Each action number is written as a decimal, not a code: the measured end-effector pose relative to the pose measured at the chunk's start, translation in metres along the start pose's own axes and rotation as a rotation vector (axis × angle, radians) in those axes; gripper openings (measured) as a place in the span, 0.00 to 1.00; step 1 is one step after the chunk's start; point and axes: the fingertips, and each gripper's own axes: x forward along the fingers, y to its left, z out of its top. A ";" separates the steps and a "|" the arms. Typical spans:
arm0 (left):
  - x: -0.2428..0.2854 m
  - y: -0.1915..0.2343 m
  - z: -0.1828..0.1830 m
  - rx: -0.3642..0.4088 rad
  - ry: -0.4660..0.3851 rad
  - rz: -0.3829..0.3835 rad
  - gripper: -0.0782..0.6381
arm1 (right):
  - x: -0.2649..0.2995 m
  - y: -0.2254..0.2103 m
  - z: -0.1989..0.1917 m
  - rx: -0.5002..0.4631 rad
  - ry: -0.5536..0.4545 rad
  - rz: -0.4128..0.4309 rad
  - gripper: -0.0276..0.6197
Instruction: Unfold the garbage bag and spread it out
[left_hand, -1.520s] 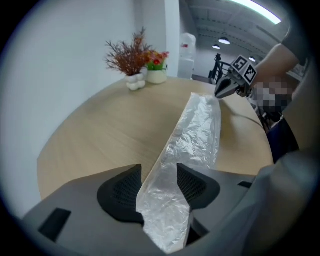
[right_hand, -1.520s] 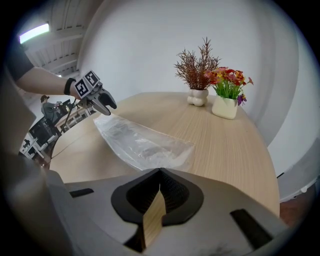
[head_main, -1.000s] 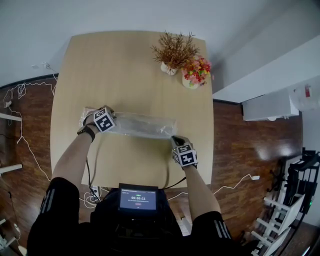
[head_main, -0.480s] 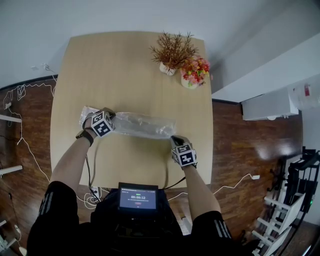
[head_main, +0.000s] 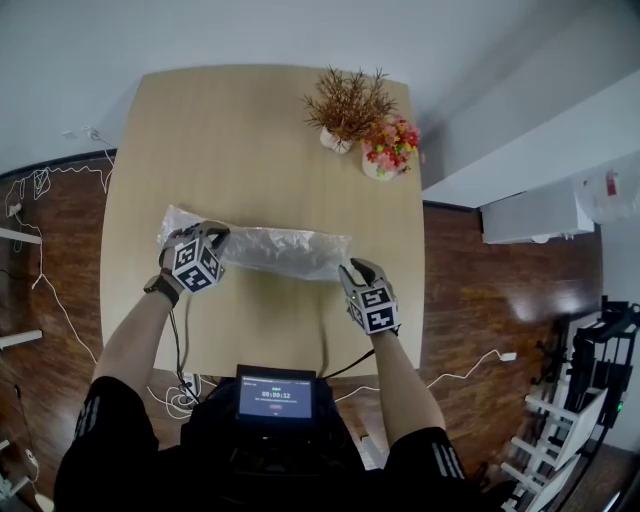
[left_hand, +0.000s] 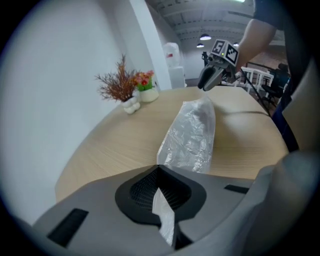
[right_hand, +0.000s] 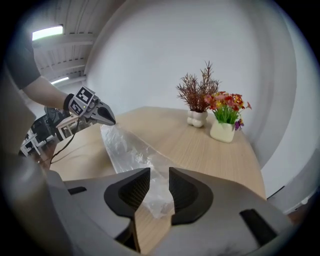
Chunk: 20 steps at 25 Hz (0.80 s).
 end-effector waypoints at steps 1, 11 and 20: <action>-0.005 -0.002 0.003 0.024 -0.014 0.015 0.11 | 0.000 0.000 0.007 -0.018 -0.013 0.004 0.26; -0.049 -0.031 0.025 0.187 -0.120 0.093 0.11 | 0.022 0.061 0.064 -0.347 0.021 0.189 0.31; -0.076 -0.053 0.033 0.214 -0.161 0.107 0.11 | 0.067 0.069 0.048 -0.643 0.190 0.232 0.31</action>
